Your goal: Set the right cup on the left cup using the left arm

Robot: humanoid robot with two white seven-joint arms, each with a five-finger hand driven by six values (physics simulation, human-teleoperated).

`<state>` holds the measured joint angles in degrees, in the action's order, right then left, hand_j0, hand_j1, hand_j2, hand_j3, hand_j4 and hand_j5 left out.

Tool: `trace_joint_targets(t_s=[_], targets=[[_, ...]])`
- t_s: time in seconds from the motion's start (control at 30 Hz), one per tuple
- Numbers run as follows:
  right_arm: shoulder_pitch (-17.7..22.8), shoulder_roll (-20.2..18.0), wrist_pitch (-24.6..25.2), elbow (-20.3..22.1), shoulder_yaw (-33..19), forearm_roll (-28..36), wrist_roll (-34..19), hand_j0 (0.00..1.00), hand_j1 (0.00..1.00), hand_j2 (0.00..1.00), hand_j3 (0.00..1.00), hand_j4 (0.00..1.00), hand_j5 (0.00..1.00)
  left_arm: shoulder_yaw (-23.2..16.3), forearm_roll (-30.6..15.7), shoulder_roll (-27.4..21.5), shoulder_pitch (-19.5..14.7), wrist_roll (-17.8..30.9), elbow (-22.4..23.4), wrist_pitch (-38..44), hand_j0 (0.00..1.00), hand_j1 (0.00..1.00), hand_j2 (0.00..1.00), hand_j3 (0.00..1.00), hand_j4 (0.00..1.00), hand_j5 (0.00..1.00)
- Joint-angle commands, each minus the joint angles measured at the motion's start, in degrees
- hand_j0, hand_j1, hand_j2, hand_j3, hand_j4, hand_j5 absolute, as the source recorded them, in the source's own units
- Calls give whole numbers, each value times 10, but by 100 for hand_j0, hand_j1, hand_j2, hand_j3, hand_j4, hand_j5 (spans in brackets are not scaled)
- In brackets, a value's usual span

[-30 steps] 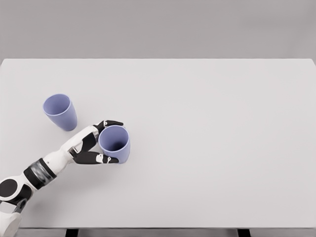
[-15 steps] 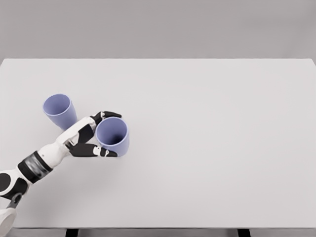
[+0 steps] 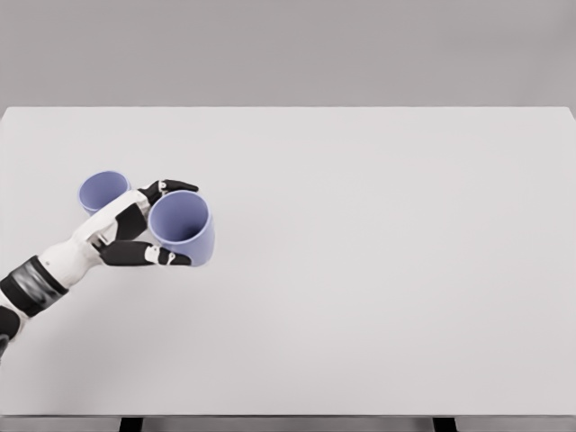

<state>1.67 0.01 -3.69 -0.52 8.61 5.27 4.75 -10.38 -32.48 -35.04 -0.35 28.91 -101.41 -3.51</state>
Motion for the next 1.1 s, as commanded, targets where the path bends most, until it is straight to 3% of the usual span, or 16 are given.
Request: trace_joint_targets(t_s=[0.0, 0.6, 1.07], targets=[[0, 0, 0, 0, 0, 0, 0, 100, 100, 100, 100, 100, 100, 4, -10, -6, 0, 0, -2, 10, 64, 64, 64, 64, 64, 64], [0, 0, 0, 0, 0, 0, 0, 100, 100, 100, 100, 100, 100, 24, -54, -46, -50, 0, 4, 23, 64, 64, 64, 64, 64, 64], [0, 0, 0, 0, 0, 0, 0, 100, 100, 100, 100, 100, 100, 52, -70, -64, -56, 0, 14, 24, 64, 64, 64, 64, 64, 64]])
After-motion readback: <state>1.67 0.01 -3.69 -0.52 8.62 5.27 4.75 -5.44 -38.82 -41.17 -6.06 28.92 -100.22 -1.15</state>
